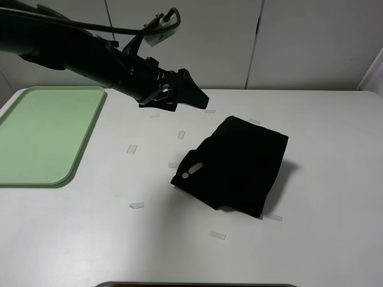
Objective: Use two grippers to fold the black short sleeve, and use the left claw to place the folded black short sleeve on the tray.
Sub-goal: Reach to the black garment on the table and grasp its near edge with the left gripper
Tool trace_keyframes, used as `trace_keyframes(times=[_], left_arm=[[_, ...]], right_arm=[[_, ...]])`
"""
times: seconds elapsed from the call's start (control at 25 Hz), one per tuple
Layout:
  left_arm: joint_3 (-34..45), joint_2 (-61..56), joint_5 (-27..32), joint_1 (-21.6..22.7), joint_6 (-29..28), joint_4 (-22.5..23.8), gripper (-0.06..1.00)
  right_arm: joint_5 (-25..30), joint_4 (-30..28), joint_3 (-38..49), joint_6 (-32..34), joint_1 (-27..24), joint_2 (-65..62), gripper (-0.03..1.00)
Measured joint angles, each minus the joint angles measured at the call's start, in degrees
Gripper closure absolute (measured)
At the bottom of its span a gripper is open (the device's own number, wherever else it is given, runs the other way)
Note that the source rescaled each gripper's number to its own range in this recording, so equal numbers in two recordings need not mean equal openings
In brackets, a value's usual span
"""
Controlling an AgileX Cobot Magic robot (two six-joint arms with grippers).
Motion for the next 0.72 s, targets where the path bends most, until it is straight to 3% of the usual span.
trace_keyframes(times=[0.12, 0.72], left_arm=[[0.0, 3.6, 3.0, 1.8, 3.5, -6.2, -0.01], [-0.1, 16.4, -0.8, 2.1, 16.4, -22.1, -0.01]], right_arm=[[0.0, 0.0, 0.0, 0.0, 0.0, 0.0, -0.03], [0.0, 0.0, 0.0, 0.0, 0.0, 0.0, -0.03]])
